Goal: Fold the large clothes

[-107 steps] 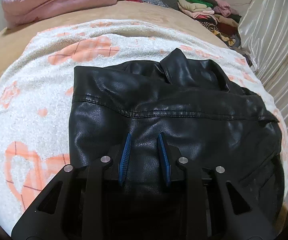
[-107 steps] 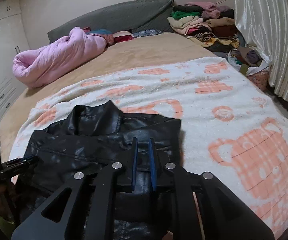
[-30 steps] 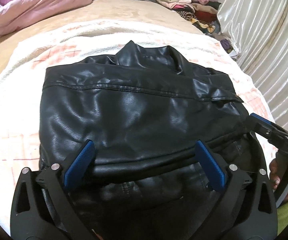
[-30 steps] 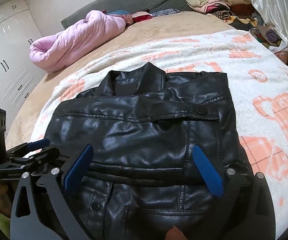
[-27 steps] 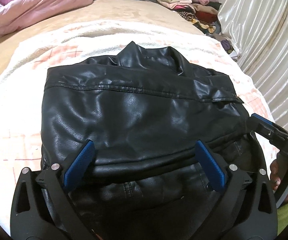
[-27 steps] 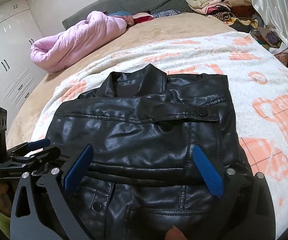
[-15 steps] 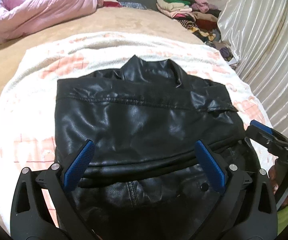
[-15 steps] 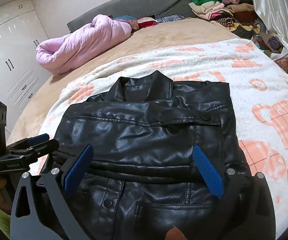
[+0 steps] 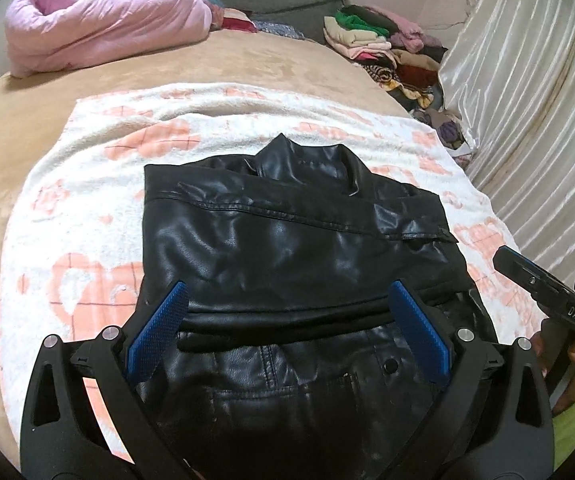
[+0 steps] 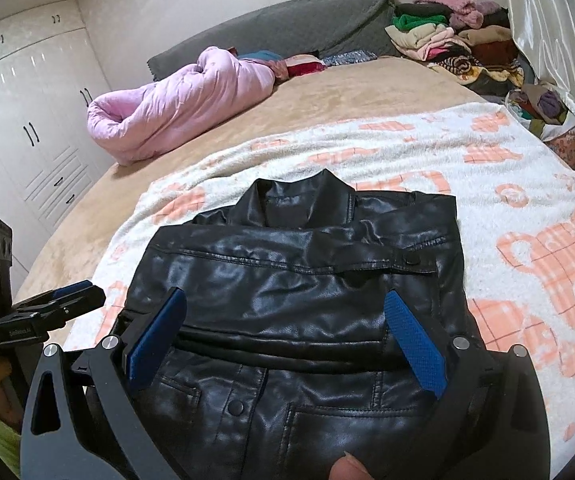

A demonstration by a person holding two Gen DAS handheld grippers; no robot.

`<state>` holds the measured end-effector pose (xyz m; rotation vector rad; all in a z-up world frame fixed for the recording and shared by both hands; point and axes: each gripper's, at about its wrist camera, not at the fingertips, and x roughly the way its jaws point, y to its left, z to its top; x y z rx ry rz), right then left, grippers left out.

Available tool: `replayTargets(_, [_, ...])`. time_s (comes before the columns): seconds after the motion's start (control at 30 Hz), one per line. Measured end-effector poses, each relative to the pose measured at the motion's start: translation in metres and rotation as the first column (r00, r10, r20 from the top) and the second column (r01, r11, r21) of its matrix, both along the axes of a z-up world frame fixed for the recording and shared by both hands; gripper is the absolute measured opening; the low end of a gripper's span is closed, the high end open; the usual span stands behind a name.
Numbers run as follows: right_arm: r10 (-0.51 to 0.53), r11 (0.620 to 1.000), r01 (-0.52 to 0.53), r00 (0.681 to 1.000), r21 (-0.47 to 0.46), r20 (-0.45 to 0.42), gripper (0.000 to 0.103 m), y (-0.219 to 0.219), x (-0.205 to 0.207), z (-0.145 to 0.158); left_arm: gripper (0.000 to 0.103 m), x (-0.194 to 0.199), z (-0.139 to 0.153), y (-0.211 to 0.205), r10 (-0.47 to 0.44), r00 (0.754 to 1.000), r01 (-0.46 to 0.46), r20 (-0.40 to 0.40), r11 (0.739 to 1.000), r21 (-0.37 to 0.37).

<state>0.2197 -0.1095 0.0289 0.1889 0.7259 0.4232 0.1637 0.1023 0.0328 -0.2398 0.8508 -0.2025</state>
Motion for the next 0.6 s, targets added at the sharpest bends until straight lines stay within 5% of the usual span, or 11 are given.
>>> replayTargets(0.6, [-0.018,1.000,0.018,0.998,0.002,0.059,0.099,-0.017,-0.029,0.019,0.094,-0.036,0.019,-0.021,-0.015,0.999,0.014,0.043,1.000,0.016])
